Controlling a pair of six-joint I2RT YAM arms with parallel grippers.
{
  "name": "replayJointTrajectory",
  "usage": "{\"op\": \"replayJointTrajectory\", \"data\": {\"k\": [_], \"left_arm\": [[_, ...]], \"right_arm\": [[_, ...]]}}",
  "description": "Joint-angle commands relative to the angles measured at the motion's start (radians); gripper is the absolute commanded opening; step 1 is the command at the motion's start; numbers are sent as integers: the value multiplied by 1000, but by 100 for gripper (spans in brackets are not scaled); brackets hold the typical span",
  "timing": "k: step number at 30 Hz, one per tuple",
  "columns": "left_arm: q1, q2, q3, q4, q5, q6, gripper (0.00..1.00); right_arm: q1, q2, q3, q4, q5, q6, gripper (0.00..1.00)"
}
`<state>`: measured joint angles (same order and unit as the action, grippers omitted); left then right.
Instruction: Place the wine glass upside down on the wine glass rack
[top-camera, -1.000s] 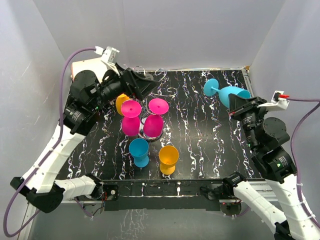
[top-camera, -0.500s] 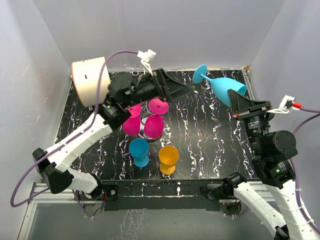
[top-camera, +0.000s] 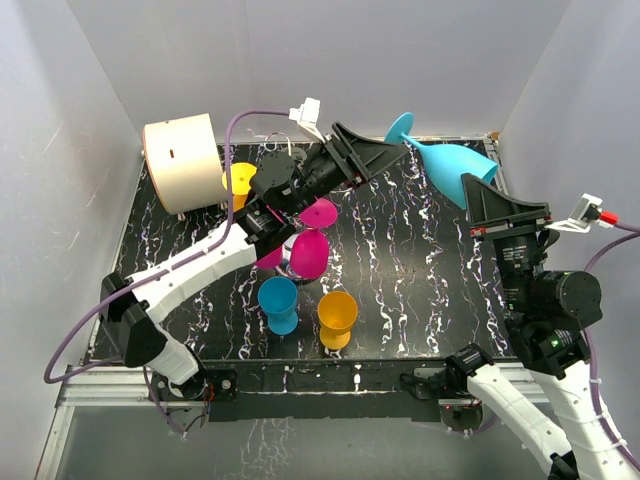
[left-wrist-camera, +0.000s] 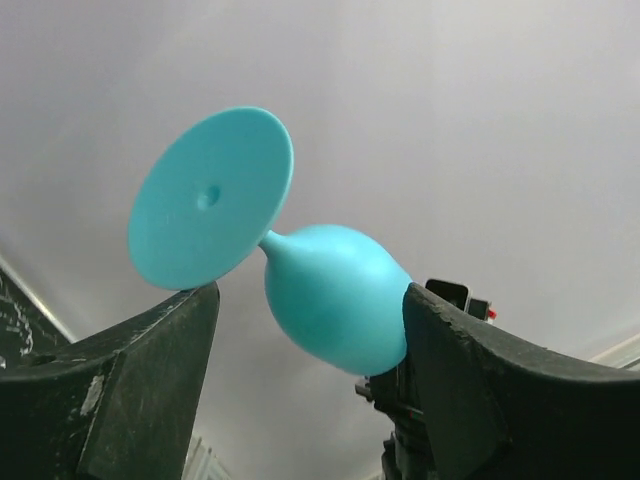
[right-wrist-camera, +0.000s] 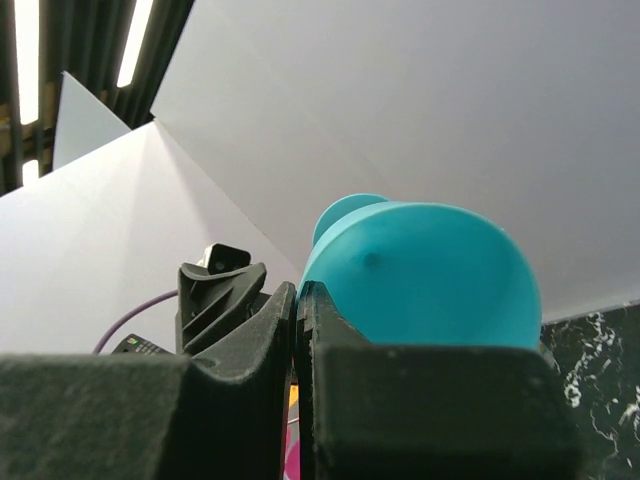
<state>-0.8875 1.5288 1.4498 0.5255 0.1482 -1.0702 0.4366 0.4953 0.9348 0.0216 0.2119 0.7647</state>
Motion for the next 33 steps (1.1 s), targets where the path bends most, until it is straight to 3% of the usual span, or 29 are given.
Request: {"op": "replayJointTrajectory", "data": {"k": [1,7,17,33], "left_arm": [[-16,22,84,128,-100,-18,69],[-33,71,160,82,-130,6,57],[-39,137,248,111,-159,34,48],[-39,166,259,224,-156,24,26]], "right_arm": [[-3,-13,11,143,-61,-21,0],[-2,-17,6,157,-101,-43,0],[-3,-14,10,140,-228,-118,0],[-2,28,29,56,-401,-142,0]]}}
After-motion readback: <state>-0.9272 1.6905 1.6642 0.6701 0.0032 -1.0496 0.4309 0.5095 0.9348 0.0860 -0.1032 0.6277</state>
